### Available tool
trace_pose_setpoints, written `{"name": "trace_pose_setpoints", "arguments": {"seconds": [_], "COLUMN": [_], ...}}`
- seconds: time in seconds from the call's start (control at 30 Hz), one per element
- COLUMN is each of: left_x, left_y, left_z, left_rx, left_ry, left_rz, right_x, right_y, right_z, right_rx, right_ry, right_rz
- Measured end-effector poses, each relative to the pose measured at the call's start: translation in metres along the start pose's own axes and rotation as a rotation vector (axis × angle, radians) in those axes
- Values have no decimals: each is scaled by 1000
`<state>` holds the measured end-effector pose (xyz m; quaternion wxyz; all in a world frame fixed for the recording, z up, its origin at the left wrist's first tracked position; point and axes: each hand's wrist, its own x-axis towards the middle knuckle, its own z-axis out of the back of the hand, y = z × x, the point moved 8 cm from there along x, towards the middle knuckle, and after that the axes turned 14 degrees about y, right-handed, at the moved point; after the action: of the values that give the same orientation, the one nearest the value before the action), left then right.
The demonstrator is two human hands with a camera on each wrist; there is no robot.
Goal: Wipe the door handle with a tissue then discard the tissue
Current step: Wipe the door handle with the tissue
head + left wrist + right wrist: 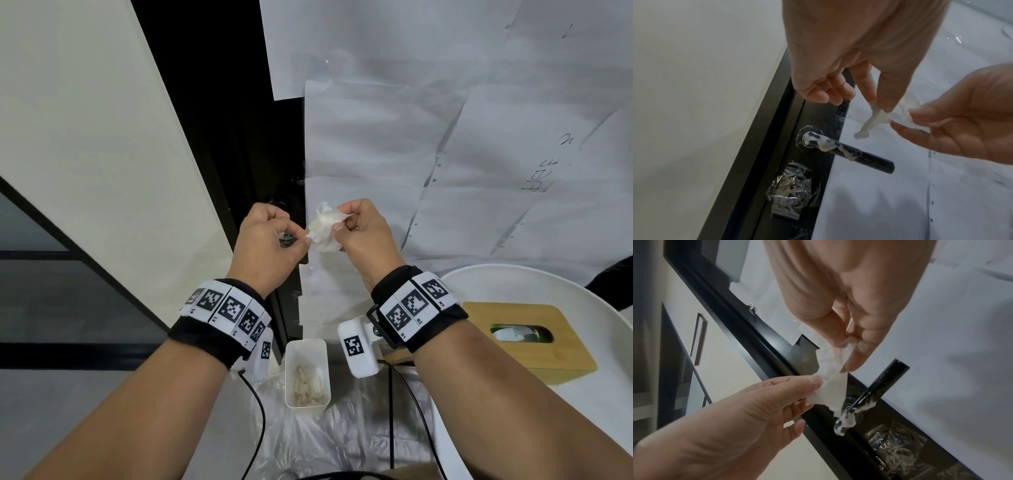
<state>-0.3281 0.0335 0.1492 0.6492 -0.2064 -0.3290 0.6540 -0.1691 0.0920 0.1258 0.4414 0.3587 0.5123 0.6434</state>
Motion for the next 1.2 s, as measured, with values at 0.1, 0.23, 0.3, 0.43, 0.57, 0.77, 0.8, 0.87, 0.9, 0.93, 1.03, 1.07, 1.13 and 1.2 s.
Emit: {"name": "trace_pose_setpoints", "arguments": {"seconds": [0.1,0.23,0.3,0.43,0.57,0.77,0.8,0.87,0.9,0.93,1.03,1.07,1.13,1.2], "left_x": [-1,-2,-3,-4,-1,5,5,5,4,4,5,6,7,8], "left_y": [9,28,40,51,37,7,7,5,3,1,2,3,5,6], "left_z": [6,19,18,4,-6,-11,-13,-16,-18,-21,-22,-20,-14,-10], "left_rx": [-139,-292,-345,-321,-258,-369,-417,-510,-537,-552,-529,-512,-476,-423], "left_ry": [-23,-111,-96,32,149,330,362,404,430,458,443,398,319,278], "left_rz": [81,247,338,419,305,170,177,150,120,91,56,50,49,49], "right_x": [-3,-8,-10,-5,-5,-6,-6,-6,-6,-6,-4,-4,-4,-4], "right_y": [0,-4,-2,4,21,41,44,46,46,45,39,36,29,22], "right_z": [7,24,28,24,10,-2,-3,-4,-4,-4,0,4,12,17], "right_rx": [-69,-29,-5,33,23,44,63,79,81,80,63,49,7,-112], "right_ry": [-32,-101,-107,-54,79,210,227,256,265,266,223,186,112,73], "right_rz": [-6,-34,-30,5,102,188,200,212,211,205,177,159,103,46]}}
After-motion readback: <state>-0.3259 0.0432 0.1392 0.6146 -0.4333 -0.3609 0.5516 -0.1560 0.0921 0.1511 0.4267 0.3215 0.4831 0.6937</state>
